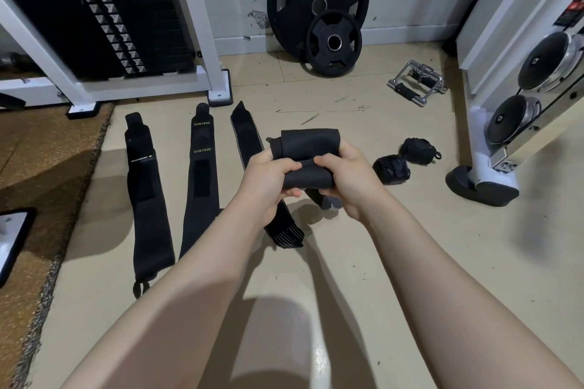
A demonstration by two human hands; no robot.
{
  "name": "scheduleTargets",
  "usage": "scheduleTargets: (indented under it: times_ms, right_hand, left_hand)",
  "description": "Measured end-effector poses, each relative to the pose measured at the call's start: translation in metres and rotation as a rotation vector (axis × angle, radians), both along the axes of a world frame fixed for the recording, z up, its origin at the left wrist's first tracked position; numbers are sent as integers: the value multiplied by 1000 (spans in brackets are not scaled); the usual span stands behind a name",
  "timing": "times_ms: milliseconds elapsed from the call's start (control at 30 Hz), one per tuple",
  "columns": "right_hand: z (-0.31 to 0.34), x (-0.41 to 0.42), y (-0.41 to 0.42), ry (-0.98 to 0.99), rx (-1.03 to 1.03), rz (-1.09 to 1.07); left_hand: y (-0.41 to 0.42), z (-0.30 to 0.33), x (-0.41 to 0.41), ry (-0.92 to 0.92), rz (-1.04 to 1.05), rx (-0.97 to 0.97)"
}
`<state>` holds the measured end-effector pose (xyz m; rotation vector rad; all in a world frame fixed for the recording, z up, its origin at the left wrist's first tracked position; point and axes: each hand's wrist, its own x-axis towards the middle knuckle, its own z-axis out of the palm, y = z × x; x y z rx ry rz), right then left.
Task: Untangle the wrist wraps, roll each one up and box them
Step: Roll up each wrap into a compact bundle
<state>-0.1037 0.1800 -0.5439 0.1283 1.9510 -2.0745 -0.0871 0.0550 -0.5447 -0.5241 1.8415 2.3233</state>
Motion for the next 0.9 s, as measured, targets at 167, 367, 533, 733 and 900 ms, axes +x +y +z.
scheduleTargets:
  times_ms: [167,367,533,733,900]
  right_hand:
    - [7,0,-5,-234,-123,-183]
    - [12,-9,7,-194,-35,-272]
    - [12,-11,13,-35,-11,-90]
    - [5,-8,21,102,-142,215]
    - [-1,-4,16,6,87,178]
  left_hand:
    - [9,2,3,-140,73,169]
    - [4,-3,3,114,-222,204]
    - [1,-1,2,183,-155,-109]
    - [-10,2,-5,117,-119,-159]
    - [-8,0,-3,-35,-96,-219]
